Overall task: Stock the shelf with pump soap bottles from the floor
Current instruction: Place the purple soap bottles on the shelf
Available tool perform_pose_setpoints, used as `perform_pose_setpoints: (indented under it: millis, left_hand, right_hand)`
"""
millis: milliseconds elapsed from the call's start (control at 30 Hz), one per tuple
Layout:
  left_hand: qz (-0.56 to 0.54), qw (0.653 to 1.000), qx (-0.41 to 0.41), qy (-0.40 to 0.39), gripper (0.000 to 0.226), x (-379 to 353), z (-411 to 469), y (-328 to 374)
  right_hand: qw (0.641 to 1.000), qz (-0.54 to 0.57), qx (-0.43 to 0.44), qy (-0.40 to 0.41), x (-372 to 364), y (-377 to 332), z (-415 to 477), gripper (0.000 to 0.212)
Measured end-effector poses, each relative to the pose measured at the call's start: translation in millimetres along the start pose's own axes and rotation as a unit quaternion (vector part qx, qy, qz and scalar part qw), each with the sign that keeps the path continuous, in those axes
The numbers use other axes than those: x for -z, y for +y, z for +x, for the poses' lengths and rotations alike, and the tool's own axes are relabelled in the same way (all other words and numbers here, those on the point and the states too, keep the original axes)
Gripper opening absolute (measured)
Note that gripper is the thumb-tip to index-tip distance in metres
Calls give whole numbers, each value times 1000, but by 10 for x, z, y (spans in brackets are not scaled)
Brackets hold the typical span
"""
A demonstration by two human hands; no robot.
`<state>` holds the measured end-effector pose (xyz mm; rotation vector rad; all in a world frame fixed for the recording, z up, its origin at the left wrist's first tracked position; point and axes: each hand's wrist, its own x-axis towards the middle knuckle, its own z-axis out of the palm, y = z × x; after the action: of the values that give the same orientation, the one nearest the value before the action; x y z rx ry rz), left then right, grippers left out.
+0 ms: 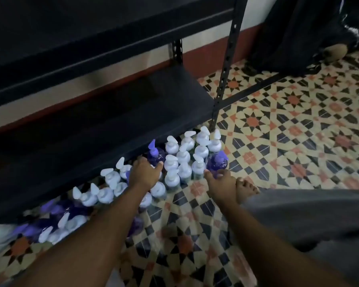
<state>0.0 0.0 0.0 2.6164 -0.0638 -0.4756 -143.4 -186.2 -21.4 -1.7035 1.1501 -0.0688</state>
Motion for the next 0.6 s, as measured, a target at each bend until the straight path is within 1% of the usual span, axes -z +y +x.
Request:
perform_pose_setpoints:
  millis: [33,100,133,200,267,333,400,500,533,600]
  left_hand:
    - [-5,1000,-1,-6,79,-44,122,-57]
    - [9,1000,-4,-26,78,-65,286,-72]
    - [16,999,7,-42,73,-47,332,-52]
    - [20,998,-7,-56,61,-44,440,-16]
    - [17,998,-4,-62,59,-42,548,2]
    - [10,998,1,-68,61,-55,670,-12]
    - [8,997,1,-78,62,-73,754,-31]
    - [-3,998,-6,-61,60,-117,807,-76]
    - [-8,999,-6,-49,58,-135,810,-76]
    - [-13,999,-5,-30,56,-175,805,-68]
  right_hand:
    - [1000,19,-10,7,-23,10,74,53]
    - [999,6,-32,14,-41,49,217,64]
    - [999,-10,-39,12,-38,112,302,69]
    - [999,-25,-30,13,-36,188,427,79]
    - [998,-57,-24,1,-34,257,547,84]
    - [997,-80,-12,-16,-32,280,646,84]
    - [997,-68,-4,-29,-53,309,750,86]
    - [996,-76,4,-35,-58,318,868,90]
    - [996,-77,11,-38,-55,347,929,86]
    - [994,-88,25,-51,-49,363,1000,73]
